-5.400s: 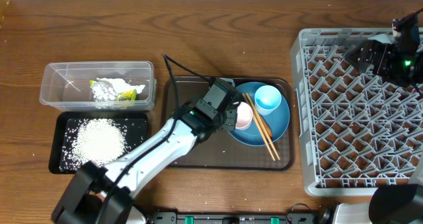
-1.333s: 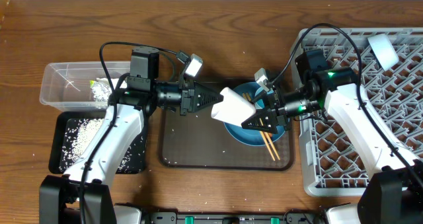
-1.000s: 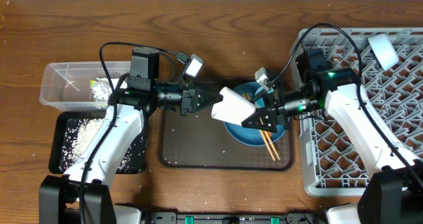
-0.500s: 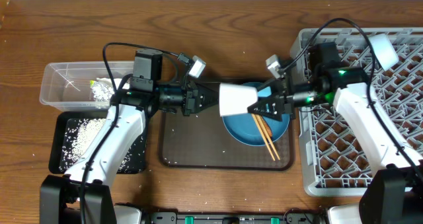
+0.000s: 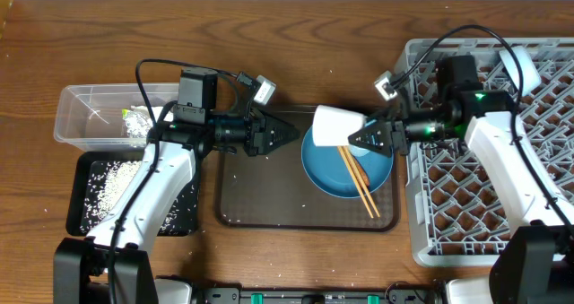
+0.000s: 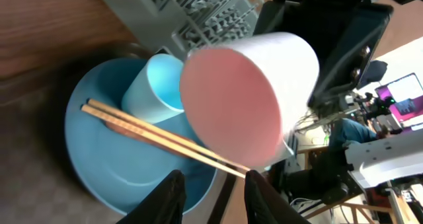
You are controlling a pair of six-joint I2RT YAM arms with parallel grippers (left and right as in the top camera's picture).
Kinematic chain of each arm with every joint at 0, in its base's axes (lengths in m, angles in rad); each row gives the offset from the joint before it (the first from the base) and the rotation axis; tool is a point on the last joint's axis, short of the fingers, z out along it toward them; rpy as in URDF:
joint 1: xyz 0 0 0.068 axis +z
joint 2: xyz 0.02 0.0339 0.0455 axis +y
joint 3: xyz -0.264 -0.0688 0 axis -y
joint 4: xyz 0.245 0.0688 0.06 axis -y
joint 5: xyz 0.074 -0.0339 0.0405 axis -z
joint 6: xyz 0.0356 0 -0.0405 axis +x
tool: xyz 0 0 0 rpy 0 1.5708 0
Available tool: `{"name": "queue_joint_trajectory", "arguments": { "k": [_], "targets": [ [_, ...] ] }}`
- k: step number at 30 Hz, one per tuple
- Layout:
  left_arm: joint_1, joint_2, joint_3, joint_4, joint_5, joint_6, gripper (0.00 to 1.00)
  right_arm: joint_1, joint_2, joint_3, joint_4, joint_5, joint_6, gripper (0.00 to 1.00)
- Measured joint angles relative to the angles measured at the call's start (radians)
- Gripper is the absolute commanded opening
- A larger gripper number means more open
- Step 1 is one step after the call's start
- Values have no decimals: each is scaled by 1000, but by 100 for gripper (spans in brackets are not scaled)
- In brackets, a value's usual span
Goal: Sort waste into correct bins and load items into the dishwasher rack
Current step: 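Release the cup from the left gripper and carry it right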
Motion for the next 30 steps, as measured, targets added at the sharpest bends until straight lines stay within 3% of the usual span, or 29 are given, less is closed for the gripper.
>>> {"name": "queue_joint_trajectory", "arguments": {
  "k": [4, 14, 18, 30],
  "targets": [
    [0, 0, 0, -4, -32, 0, 34, -55, 0, 48, -24, 117, 132, 14],
    [0, 0, 0, -5, -53, 0, 35, -150, -41, 370, -283, 638, 365, 18],
    [0, 0, 0, -5, -56, 1, 38, -167, -57, 409, -329, 832, 420, 18],
    [0, 0, 0, -24, -251, 0, 39, -169, -19, 409, -355, 1009, 466, 15]
  ]
}}
